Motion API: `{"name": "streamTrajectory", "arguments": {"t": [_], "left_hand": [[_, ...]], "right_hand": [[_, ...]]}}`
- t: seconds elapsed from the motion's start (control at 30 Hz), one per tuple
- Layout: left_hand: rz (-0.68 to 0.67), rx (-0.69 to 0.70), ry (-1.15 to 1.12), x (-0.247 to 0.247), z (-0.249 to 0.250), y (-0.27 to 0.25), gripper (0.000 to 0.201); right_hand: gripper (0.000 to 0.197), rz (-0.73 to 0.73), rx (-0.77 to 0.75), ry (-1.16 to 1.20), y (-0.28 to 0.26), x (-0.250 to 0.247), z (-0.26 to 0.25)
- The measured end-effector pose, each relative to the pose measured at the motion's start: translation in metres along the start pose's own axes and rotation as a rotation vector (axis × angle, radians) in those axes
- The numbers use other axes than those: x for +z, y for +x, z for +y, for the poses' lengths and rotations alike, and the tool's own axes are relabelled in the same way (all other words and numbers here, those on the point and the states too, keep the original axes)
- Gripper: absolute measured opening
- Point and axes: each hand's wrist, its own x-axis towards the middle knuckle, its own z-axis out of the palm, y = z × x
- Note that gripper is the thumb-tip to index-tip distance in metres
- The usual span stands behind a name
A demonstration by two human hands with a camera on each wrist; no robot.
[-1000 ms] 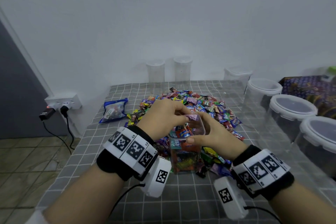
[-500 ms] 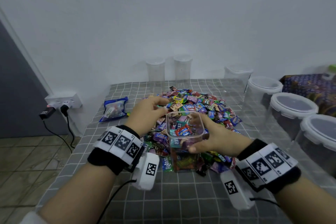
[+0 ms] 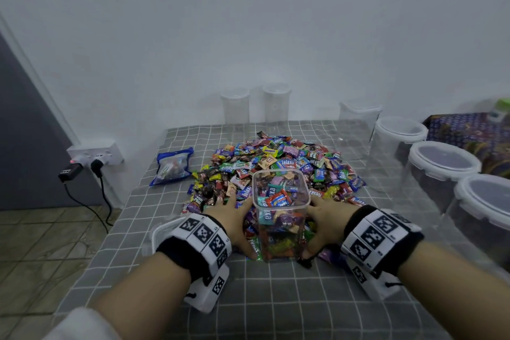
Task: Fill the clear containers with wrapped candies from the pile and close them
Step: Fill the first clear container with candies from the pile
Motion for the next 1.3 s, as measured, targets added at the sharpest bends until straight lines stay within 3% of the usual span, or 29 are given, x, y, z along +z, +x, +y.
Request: {"name": "streamTrajectory", "arguments": {"t": [0.17, 0.37, 0.57, 0.8, 1.0, 1.3], "left_hand": [[0.021, 0.014, -0.001, 0.001, 0.005, 0.005, 0.108], [0.114, 0.056, 0.024, -0.009, 0.004, 0.001, 0.062], [0.208, 0.052, 0.018, -0.011, 0.002, 0.000, 0.032], [0.297, 0.008, -0.107, -0.012, -0.002, -0.001, 0.021], [0.392, -0.008, -0.238, -0.014, -0.012, -0.001, 0.031], [0.525, -0.044, -0.454, -0.019, -0.017, -0.008, 0.023]], "right_hand": [[0.110, 0.054, 0.003, -0.041, 0.004, 0.005, -0.005], [0.068, 0.116, -0.019, -0.013, 0.001, -0.005, -0.006], [0.036, 0.243, -0.012, -0.005, -0.004, -0.009, -0.006], [0.024, 0.296, 0.046, 0.008, -0.006, -0.012, -0.004], [0.027, 0.372, 0.047, 0.097, -0.007, -0.015, 0.002], [0.032, 0.437, 0.096, 0.213, -0.017, -0.021, 0.007]]}}
